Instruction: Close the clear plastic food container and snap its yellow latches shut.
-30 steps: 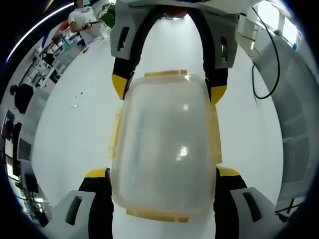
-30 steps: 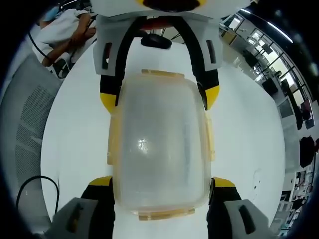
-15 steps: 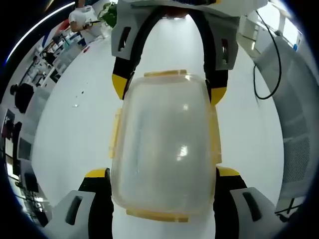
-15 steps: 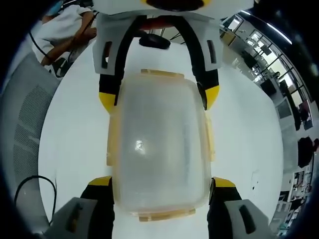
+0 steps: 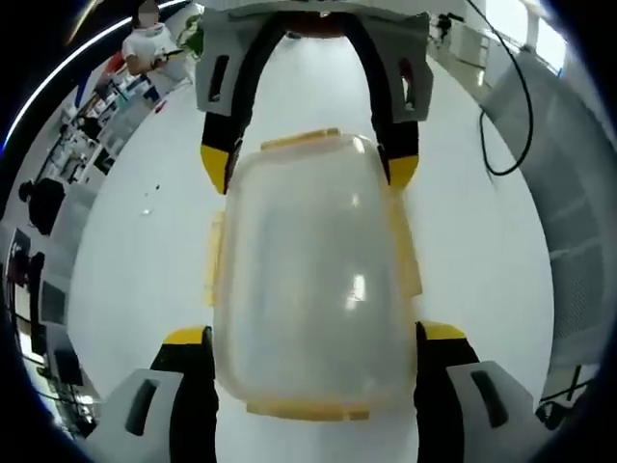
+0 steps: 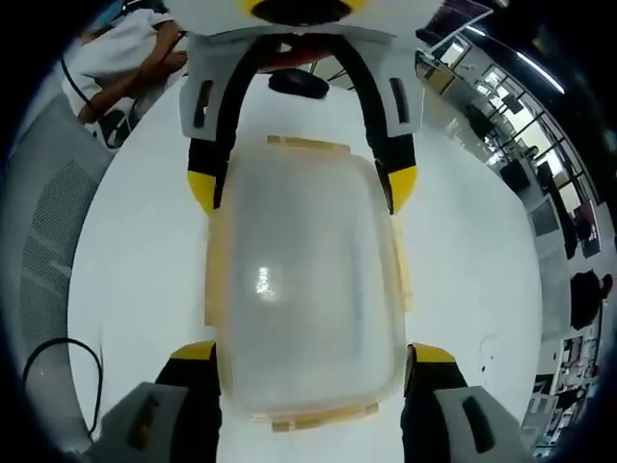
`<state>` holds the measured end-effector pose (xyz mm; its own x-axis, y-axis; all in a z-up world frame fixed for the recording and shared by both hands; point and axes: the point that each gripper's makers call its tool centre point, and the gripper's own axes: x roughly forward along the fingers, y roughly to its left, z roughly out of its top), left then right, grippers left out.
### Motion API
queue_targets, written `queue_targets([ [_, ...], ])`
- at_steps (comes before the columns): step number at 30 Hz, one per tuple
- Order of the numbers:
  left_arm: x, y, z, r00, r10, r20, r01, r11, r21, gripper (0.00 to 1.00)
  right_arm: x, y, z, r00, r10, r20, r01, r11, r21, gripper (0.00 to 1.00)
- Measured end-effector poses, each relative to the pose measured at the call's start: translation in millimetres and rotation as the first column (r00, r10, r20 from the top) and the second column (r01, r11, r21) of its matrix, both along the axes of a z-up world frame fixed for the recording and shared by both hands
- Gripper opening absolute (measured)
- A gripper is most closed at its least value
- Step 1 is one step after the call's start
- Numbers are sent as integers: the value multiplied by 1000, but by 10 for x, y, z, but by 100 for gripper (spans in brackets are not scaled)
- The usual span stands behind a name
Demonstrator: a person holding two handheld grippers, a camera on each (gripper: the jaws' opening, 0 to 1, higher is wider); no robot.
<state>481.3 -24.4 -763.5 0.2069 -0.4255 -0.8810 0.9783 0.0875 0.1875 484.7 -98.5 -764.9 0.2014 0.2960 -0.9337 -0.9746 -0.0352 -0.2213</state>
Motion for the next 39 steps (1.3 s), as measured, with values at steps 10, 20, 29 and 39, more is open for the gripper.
queue_targets([
  [10, -8, 54, 2, 1000, 5, 23, -5, 1000, 15, 83, -6, -34, 32, 1000, -11, 10, 11, 1000, 3, 78],
  [20, -61, 100, 30, 999, 38, 10, -39, 999, 5, 85, -39, -63, 95, 1000, -19, 20, 19, 1000, 14, 80],
  [29, -24, 189, 76, 996, 70, 55, -71, 997, 2, 84, -64, -100, 187, 998, -38, 43, 36, 999, 38, 81],
  [39, -107, 229, 104, 993, 106, 47, -106, 994, -5, 85, -160, -153, 251, 994, -92, 54, 87, 993, 80, 81],
])
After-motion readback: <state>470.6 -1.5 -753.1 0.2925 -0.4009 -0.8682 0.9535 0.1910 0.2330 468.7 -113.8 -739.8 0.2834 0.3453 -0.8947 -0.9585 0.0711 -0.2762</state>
